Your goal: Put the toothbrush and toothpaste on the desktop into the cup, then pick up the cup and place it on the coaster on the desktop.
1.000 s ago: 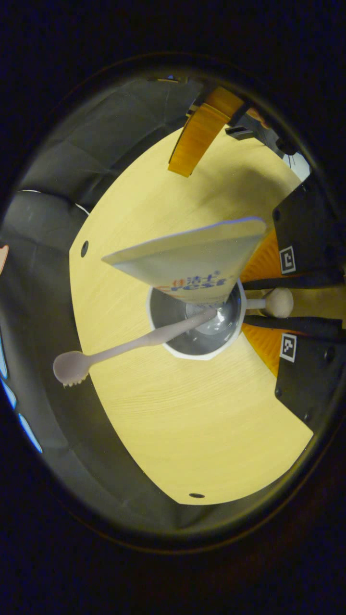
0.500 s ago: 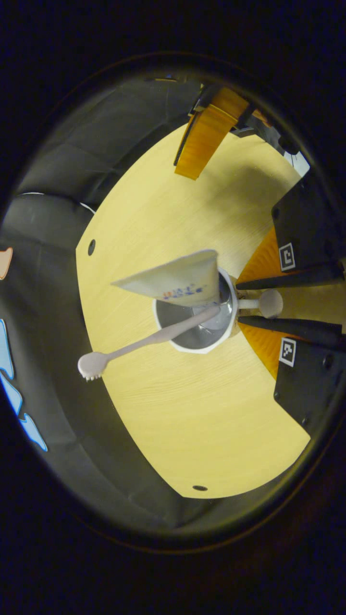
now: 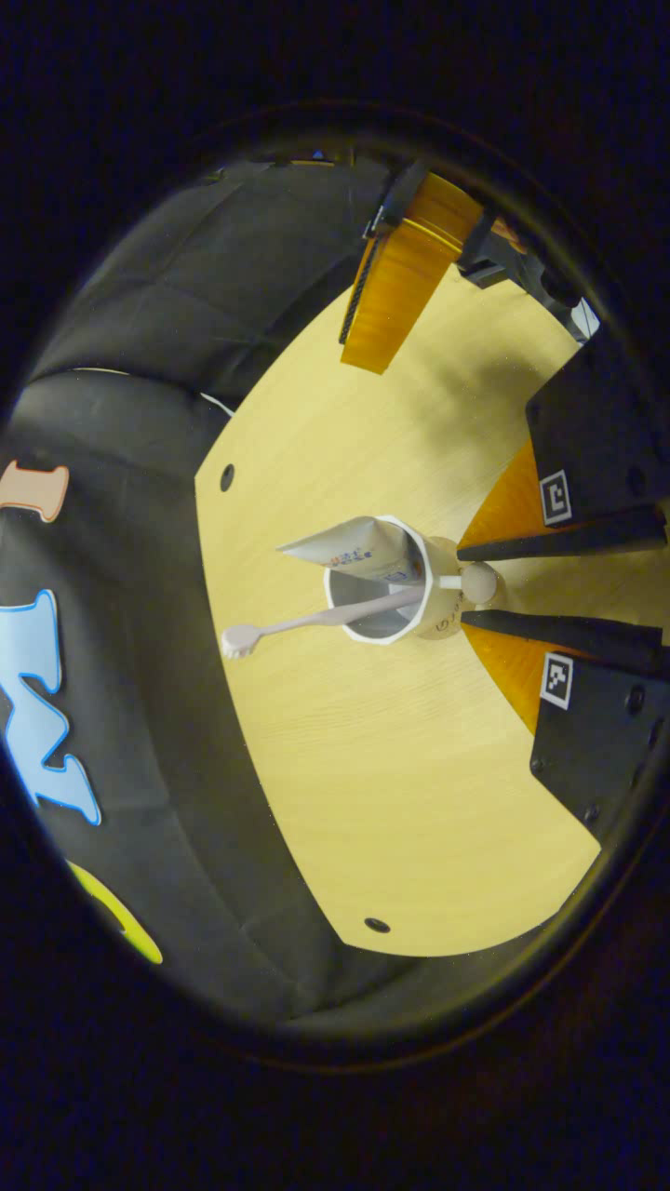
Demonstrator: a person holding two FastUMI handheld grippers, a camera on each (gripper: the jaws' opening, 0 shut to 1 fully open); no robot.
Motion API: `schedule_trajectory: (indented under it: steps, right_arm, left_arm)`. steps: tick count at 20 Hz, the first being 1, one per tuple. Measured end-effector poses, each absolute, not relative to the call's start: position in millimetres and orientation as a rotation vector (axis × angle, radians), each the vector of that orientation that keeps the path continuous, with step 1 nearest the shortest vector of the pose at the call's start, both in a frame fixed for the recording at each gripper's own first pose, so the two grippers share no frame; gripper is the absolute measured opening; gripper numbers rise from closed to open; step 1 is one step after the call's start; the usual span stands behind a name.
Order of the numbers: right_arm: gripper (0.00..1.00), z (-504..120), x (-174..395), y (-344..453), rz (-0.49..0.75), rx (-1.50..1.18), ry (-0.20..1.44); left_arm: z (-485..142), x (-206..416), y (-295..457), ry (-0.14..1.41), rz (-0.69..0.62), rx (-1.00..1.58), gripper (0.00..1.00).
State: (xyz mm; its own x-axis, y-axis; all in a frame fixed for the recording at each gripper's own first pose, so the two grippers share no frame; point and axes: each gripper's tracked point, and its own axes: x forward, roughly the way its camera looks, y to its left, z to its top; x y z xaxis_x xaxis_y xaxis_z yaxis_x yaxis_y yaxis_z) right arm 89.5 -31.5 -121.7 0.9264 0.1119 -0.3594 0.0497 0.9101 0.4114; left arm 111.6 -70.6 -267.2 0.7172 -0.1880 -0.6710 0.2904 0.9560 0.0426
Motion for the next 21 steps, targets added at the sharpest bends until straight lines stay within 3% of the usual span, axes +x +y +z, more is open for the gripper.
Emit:
schedule_trajectory:
  steps: [1,5,6,7,16,17,21]
  right_arm:
    - [0.44,-113,87,-28,0.045,0.419,0.375]
    - [0.44,-78,76,-17,0.083,0.385,0.311]
    - [0.44,-68,73,-15,0.09,0.376,0.289]
    - [0.43,-58,70,-14,0.095,0.366,0.268]
    - [0.43,4,45,-20,0.135,0.295,0.127]
    - [0.43,11,42,-21,0.141,0.29,0.11]
    - [0.43,32,35,-27,0.164,0.269,0.053]
  left_arm:
    - [-257,109,-67,0.687,-0.254,0.149,0.41]
    - [-208,93,-49,0.523,-0.21,0.13,0.41]
    - [-194,89,-44,0.475,-0.197,0.126,0.36]
    - [-178,86,-42,0.426,-0.185,0.124,0.41]
    - [-77,48,-20,0.016,-0.061,0.13,0.41]
    - [-67,45,-16,-0.025,-0.04,0.123,0.36]
    - [-53,31,-7,-0.131,-0.002,0.112,0.59]
